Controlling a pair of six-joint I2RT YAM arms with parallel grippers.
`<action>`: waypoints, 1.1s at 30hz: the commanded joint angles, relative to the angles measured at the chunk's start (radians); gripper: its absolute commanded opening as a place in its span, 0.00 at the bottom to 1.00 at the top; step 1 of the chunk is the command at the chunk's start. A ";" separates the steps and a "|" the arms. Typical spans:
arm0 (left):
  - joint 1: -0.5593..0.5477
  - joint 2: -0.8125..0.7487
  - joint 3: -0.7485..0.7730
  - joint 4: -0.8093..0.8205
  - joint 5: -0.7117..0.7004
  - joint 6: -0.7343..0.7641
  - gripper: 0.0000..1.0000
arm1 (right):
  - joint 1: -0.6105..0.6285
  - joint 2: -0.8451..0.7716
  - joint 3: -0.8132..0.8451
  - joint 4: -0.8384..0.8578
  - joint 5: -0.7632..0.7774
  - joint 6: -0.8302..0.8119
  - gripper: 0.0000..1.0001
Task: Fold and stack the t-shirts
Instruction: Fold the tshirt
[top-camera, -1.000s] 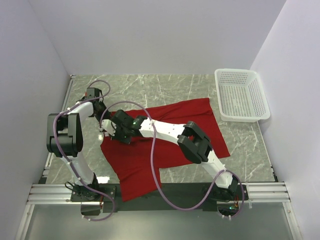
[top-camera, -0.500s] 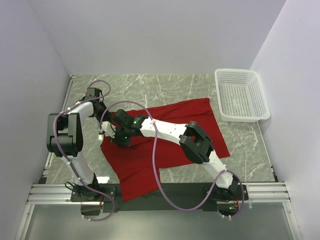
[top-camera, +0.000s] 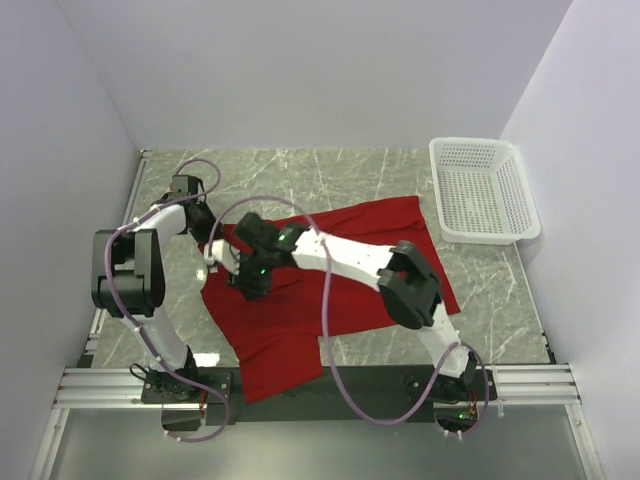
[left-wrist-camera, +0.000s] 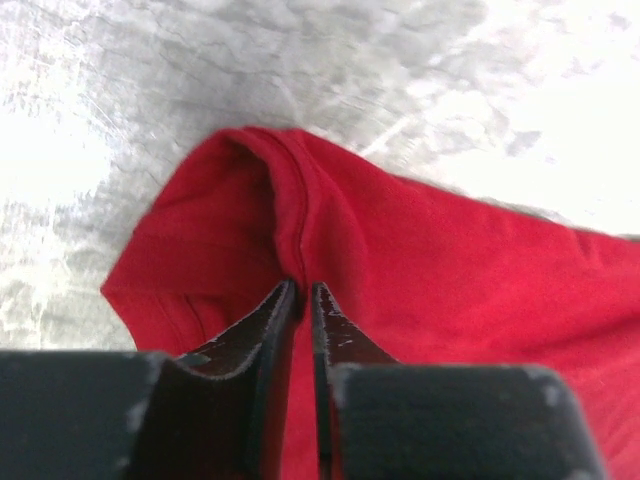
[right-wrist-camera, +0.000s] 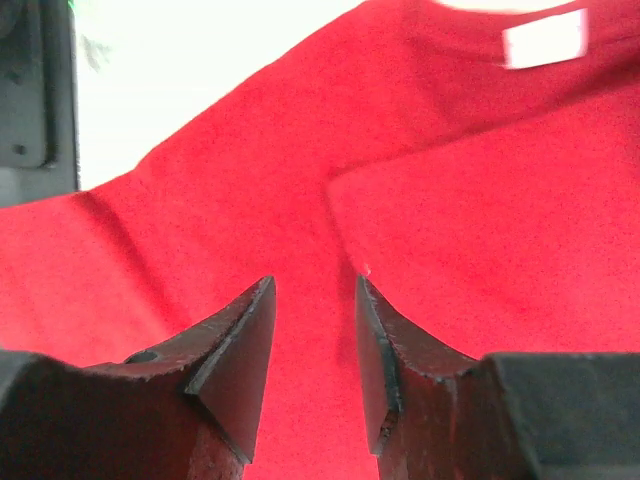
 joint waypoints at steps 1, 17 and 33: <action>0.006 -0.116 -0.013 0.045 0.033 0.017 0.21 | -0.107 -0.186 -0.013 0.012 -0.064 0.017 0.45; 0.037 -0.161 -0.122 0.158 0.061 -0.049 0.33 | -0.680 -0.547 -0.299 0.024 -0.167 0.016 0.46; 0.058 0.018 0.005 0.150 0.030 -0.021 0.32 | -0.766 -0.567 -0.405 0.087 -0.161 0.059 0.46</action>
